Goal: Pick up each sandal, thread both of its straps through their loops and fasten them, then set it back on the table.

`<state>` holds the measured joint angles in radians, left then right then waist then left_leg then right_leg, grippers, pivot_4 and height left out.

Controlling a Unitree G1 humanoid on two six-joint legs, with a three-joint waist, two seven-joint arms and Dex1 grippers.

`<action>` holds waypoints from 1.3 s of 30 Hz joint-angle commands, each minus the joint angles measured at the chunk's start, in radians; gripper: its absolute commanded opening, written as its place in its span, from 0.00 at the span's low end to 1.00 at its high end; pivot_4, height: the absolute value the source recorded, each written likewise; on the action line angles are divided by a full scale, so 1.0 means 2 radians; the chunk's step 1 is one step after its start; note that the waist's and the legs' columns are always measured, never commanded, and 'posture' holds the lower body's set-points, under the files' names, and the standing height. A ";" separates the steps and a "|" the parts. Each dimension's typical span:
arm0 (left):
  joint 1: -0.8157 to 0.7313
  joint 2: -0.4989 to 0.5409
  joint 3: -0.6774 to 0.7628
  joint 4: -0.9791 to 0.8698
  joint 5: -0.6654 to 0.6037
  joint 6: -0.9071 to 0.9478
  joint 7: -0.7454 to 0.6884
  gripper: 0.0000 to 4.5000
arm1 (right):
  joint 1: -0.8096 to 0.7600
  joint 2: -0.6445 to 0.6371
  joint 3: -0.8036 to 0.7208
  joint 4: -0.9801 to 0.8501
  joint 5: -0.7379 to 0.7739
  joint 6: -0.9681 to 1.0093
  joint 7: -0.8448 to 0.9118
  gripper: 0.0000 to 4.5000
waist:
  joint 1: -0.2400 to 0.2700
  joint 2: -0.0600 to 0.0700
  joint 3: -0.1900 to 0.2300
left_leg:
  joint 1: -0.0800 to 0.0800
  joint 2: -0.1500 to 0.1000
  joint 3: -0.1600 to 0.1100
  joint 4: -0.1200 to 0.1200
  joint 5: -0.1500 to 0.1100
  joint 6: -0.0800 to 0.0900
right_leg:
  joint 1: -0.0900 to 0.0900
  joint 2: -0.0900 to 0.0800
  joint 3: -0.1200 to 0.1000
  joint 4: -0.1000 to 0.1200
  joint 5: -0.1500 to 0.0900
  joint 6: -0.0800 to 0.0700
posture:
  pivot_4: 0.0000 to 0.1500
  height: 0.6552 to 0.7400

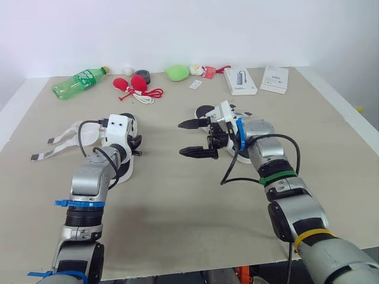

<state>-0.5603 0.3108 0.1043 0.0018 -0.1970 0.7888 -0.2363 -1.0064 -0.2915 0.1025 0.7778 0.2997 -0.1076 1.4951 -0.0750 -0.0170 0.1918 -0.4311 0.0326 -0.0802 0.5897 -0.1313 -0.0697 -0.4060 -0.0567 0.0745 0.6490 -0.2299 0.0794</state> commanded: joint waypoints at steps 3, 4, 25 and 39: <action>0.021 0.044 -0.032 -0.050 0.001 -0.035 -0.064 0.02 | -0.009 -0.005 -0.015 -0.012 0.007 0.003 0.002 1.00 | 0.000 0.000 0.000 | 0.000 0.000 0.000 0.000 0.000 0.000 | 0.000 0.000 0.000 0.000 0.000 0.000 | 1.00 1.00; 0.033 0.057 -0.043 -0.069 0.002 -0.043 -0.082 0.02 | -0.010 -0.006 -0.016 -0.012 0.007 0.004 0.002 1.00 | 0.000 0.000 0.000 | 0.000 0.000 0.000 0.000 0.000 0.000 | 0.000 0.000 0.000 0.000 0.000 0.000 | 1.00 1.00; 0.208 0.231 -0.143 -0.194 0.032 -0.392 -0.389 0.02 | 0.043 -0.057 -0.023 -0.110 0.020 0.065 0.014 1.00 | 0.000 0.000 0.000 | 0.000 0.000 0.001 -0.002 0.000 0.000 | -0.001 0.000 0.000 0.000 -0.003 -0.004 | 1.00 1.00; 0.187 0.230 -0.145 -0.163 0.035 -0.428 -0.413 0.31 | 0.062 -0.065 -0.014 -0.147 0.021 0.098 0.018 1.00 | 0.000 0.000 0.000 | 0.000 0.000 0.001 -0.002 0.000 0.000 | -0.001 0.000 0.000 0.000 -0.003 -0.004 | 1.00 1.00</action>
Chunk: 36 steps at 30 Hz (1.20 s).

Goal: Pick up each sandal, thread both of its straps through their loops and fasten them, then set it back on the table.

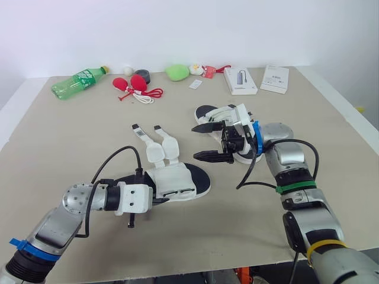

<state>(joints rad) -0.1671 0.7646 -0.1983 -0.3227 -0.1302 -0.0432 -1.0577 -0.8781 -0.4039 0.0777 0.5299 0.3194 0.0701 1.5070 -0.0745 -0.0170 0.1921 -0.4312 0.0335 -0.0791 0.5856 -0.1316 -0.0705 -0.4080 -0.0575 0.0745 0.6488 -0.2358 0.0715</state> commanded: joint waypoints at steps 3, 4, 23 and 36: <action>-0.014 0.005 0.009 0.004 0.003 -0.019 -0.004 0.60 | 0.001 -0.016 0.005 -0.020 0.005 0.005 0.025 1.00 | 0.000 0.000 0.000 | 0.000 0.000 0.000 0.000 0.000 0.000 | 0.000 0.000 0.000 0.000 0.000 0.000 | 1.00 1.00; -0.014 0.005 0.010 0.005 0.003 -0.020 -0.005 0.67 | 0.002 -0.017 0.007 -0.017 0.001 -0.002 0.029 1.00 | 0.000 0.000 0.000 | 0.000 0.000 0.000 0.000 0.000 0.000 | 0.000 0.000 0.000 0.000 0.000 0.000 | 1.00 1.00; 0.062 0.102 0.200 -0.036 -0.224 0.256 -0.017 1.00 | -0.008 -0.007 0.029 0.061 -0.051 -0.083 -0.008 0.84 | -0.002 0.000 0.000 | 0.001 0.002 0.001 0.000 0.000 0.000 | 0.000 0.001 0.000 0.001 0.000 -0.001 | 1.00 1.00; -0.083 -0.011 0.229 0.033 -0.347 0.455 0.167 1.00 | 0.025 -0.002 0.071 0.040 -0.082 -0.097 0.002 0.01 | -0.002 0.000 0.000 | 0.001 0.002 0.000 0.001 0.000 0.000 | 0.000 0.001 -0.001 0.001 0.001 0.002 | 1.00 1.00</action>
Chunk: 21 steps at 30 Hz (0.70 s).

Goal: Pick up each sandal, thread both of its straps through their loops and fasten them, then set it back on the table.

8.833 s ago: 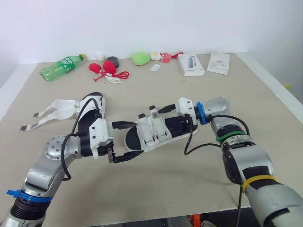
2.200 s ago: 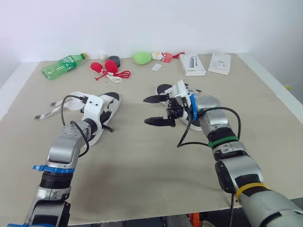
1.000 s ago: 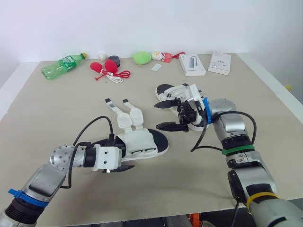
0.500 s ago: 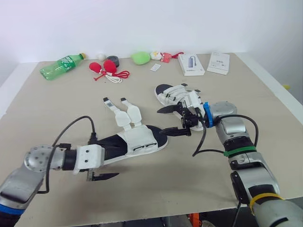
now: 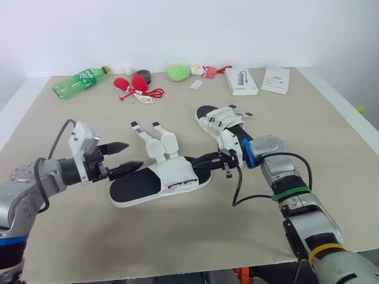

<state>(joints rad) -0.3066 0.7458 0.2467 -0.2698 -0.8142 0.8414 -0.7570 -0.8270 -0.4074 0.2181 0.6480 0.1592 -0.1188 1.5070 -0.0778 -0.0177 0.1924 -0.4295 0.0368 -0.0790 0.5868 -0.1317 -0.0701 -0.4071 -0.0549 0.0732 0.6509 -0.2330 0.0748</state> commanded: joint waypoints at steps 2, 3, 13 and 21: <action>-0.020 -0.002 0.002 0.019 0.000 0.022 0.020 1.00 | 0.002 0.000 0.005 -0.023 -0.005 0.001 -0.001 0.01 | -0.001 0.000 0.000 | 0.000 0.000 0.000 0.000 0.000 0.000 | 0.000 0.000 0.000 0.000 0.000 0.000 | 1.00 1.00; -0.025 -0.004 0.001 0.033 0.001 0.030 0.025 1.00 | 0.004 0.000 0.008 -0.025 -0.008 -0.003 -0.003 0.01 | 0.000 0.000 0.000 | 0.000 0.000 0.000 0.000 0.000 0.000 | 0.000 0.001 0.000 0.000 0.000 0.000 | 1.00 1.00; -0.093 -0.058 0.023 0.158 -0.042 0.148 0.085 1.00 | 0.015 0.001 0.012 -0.034 -0.022 -0.017 -0.019 0.01 | 0.001 0.000 0.000 | 0.000 0.001 0.000 0.000 0.000 0.000 | 0.000 0.001 0.000 0.000 0.000 0.000 | 1.00 1.00; -0.180 -0.124 0.053 0.298 -0.047 0.160 0.112 1.00 | 0.015 -0.003 0.010 -0.044 -0.023 -0.019 -0.021 0.01 | 0.001 0.000 0.000 | 0.000 0.000 -0.001 0.001 0.001 -0.001 | 0.000 0.001 0.000 0.000 0.001 0.000 | 1.00 1.00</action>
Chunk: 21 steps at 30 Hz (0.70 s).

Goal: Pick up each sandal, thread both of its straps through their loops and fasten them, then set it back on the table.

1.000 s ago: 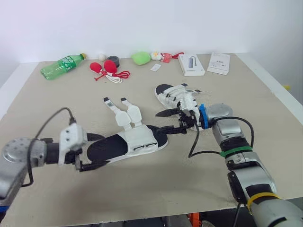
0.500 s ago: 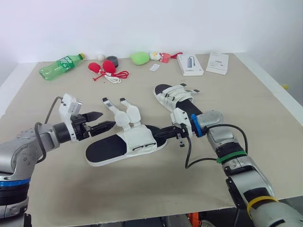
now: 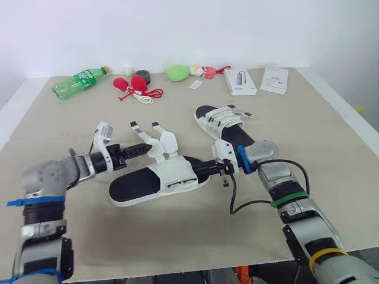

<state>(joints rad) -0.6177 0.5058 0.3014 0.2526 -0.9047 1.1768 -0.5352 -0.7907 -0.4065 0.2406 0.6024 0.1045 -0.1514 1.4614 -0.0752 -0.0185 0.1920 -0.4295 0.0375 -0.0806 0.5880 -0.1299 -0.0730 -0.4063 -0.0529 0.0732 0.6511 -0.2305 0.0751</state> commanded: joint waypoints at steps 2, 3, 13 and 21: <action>-0.044 -0.011 0.030 0.070 0.002 -0.013 -0.003 1.00 | -0.002 -0.005 -0.001 -0.027 0.005 -0.001 0.002 0.01 | -0.001 0.000 0.000 | 0.000 0.000 0.000 0.000 0.000 0.000 | 0.000 0.000 0.000 0.000 0.000 0.000 | 1.00 1.00; -0.054 -0.015 0.032 0.088 0.004 -0.016 -0.003 1.00 | -0.002 -0.005 -0.001 -0.029 0.005 0.000 0.002 0.01 | -0.001 0.000 0.000 | 0.000 0.000 0.000 0.000 0.000 0.000 | 0.000 0.000 0.000 0.000 0.000 0.000 | 1.00 1.00; -0.163 -0.038 0.016 0.282 0.075 -0.110 -0.053 1.00 | 0.003 -0.012 -0.003 -0.047 0.006 0.004 -0.004 0.01 | 0.000 0.000 0.000 | 0.000 0.000 0.000 0.000 0.001 -0.002 | 0.000 0.000 0.000 0.000 0.001 0.001 | 1.00 1.00; -0.215 -0.038 0.022 0.398 0.129 -0.197 -0.077 0.83 | 0.008 -0.020 -0.006 -0.061 0.007 0.013 -0.010 0.00 | -0.001 0.000 0.000 | 0.000 0.000 0.000 0.000 0.001 -0.002 | 0.000 0.000 0.000 0.000 0.001 0.001 | 1.00 1.00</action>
<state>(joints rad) -1.0123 0.4220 0.3270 1.0232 -0.6672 0.8318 -0.6828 -0.7749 -0.4366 0.2405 0.5205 0.1036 -0.1280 1.4461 -0.0768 -0.0188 0.1921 -0.4303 0.0369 -0.0813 0.5871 -0.1279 -0.0766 -0.4071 -0.0525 0.0732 0.6502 -0.2288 0.0764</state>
